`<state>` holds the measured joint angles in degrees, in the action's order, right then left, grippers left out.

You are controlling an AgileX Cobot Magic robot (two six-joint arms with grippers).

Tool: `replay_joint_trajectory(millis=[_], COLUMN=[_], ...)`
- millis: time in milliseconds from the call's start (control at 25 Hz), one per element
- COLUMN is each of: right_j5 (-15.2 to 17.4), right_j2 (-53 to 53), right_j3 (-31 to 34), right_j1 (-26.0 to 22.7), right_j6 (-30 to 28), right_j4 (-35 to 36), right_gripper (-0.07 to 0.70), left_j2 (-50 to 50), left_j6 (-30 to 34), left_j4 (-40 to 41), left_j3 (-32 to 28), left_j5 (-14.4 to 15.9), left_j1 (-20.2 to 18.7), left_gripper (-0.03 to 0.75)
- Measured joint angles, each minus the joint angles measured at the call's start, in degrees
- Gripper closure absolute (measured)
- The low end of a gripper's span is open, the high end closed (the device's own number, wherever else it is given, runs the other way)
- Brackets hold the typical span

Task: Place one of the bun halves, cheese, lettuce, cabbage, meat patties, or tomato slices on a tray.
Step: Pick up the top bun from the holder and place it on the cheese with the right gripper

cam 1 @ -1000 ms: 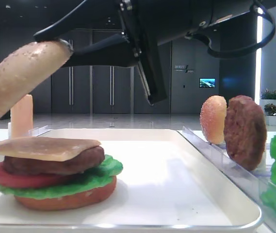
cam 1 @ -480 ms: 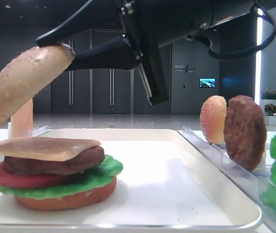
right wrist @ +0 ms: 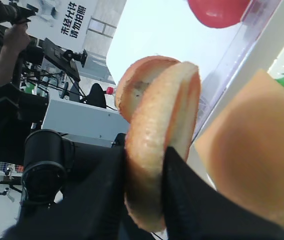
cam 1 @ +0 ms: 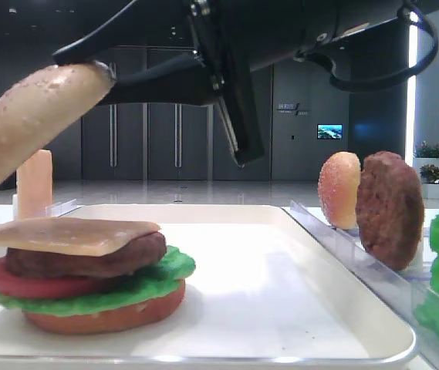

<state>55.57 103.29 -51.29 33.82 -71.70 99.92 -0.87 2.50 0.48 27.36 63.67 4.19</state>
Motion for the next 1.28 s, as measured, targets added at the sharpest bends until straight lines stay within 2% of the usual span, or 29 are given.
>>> replay_joint_trajectory(millis=[440, 1280], right_j5=[3.42, 3.91], right_j2=[3.1, 4.01], right_j3=[0.5, 0.61], right_j1=[0.0, 0.0], right_j6=[-1.24, -3.38], right_j4=[3.28, 3.23], right_gripper=[0.468, 0.468], left_j2=[0.0, 0.0], left_j6=[0.0, 0.0], left_j4=[0.0, 0.0], left_j3=[0.0, 0.0], left_j5=[0.0, 0.0], left_j1=[0.0, 0.0], left_gripper=[0.37, 0.37])
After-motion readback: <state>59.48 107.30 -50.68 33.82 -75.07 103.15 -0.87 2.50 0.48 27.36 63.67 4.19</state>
